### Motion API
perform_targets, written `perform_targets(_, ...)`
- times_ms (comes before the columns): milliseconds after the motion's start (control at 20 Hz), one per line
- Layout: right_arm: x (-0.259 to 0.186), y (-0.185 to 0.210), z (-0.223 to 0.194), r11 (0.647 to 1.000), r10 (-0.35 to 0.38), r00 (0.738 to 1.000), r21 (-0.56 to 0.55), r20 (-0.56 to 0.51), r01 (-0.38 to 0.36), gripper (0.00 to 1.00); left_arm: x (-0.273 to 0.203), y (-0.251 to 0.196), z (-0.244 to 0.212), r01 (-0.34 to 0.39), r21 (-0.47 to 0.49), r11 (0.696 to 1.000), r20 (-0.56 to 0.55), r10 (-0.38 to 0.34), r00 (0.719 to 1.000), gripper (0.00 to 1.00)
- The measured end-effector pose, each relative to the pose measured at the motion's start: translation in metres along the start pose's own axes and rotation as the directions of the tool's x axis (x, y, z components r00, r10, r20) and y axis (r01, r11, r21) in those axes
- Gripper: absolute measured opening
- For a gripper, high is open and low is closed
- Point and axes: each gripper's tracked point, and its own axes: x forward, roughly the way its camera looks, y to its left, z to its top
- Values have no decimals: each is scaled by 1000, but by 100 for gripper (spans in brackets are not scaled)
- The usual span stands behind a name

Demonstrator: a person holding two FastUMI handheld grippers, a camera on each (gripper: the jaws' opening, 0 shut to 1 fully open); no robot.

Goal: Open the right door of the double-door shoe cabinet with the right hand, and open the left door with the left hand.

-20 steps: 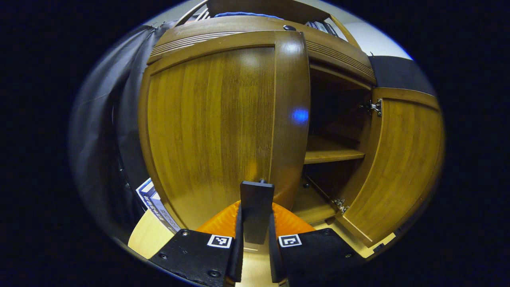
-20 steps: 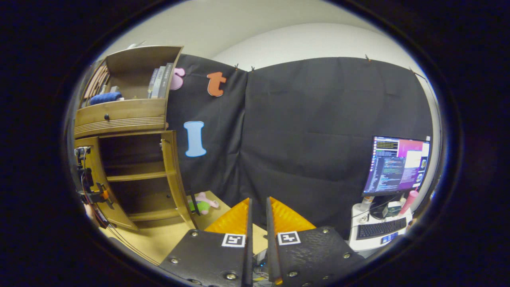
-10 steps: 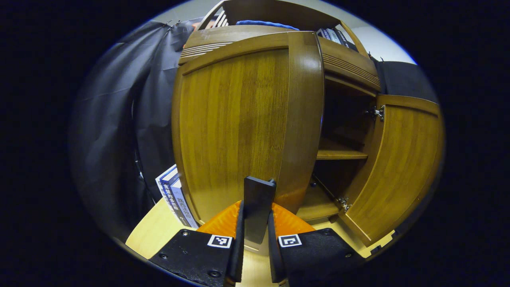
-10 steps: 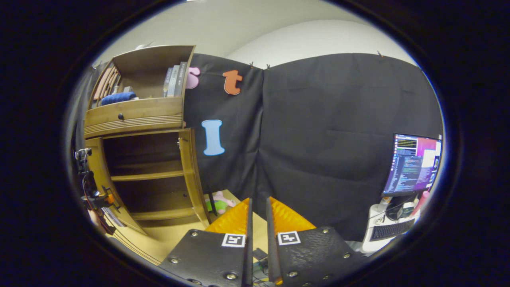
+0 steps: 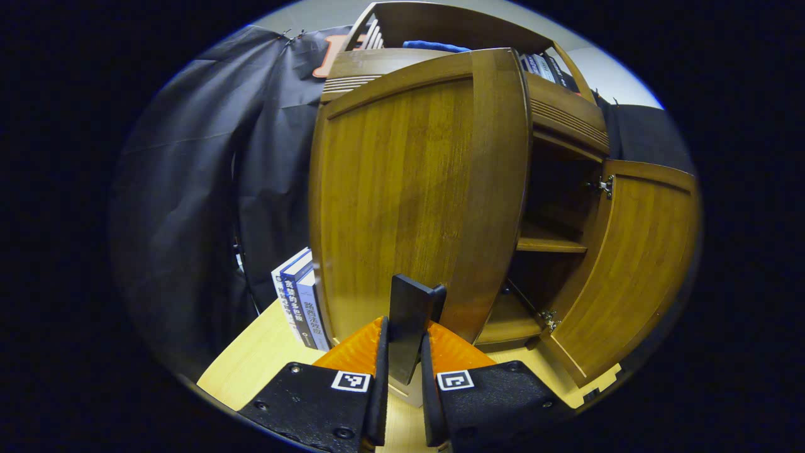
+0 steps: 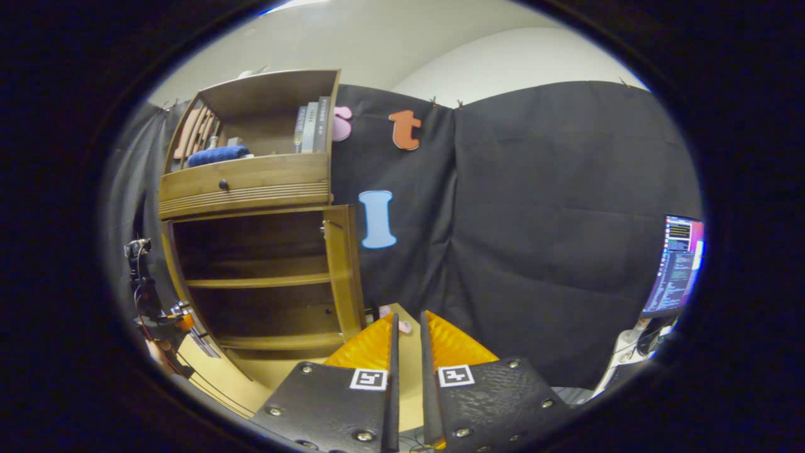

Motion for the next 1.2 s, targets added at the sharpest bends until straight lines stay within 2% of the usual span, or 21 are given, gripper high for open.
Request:
perform_targets(250, 22, 37, -6, 994, 114, 993, 1, -15, -114, 15, -15, 22, -3, -21, 15, 1000, -6, 21, 1000, 23)
perform_targets(500, 38, 79, -12, 972, 232, 972, 48, -45, -230, 16, -28, 42, -3, -35, 41, 999, -6, 35, 999, 17)
perform_targets(950, 50, 115, -34, 950, 312, 946, 21, -88, -312, 15, -42, 82, -1, -19, 38, 999, 9, 18, 1000, 7)
perform_targets(1000, 51, 117, -35, 949, 316, 944, 18, -90, -316, 15, -46, 90, -1, -29, 37, 999, 11, 29, 1000, 12)
perform_targets(1100, 53, 122, -37, 945, 327, 940, 11, -94, -327, 15, -47, 109, 1, -55, 42, 998, 24, 54, 998, 4)
perform_targets(1200, 57, 127, -38, 939, 341, 935, 1, -98, -343, 15, -49, 130, 2, -90, 43, 995, 32, 89, 996, 4)
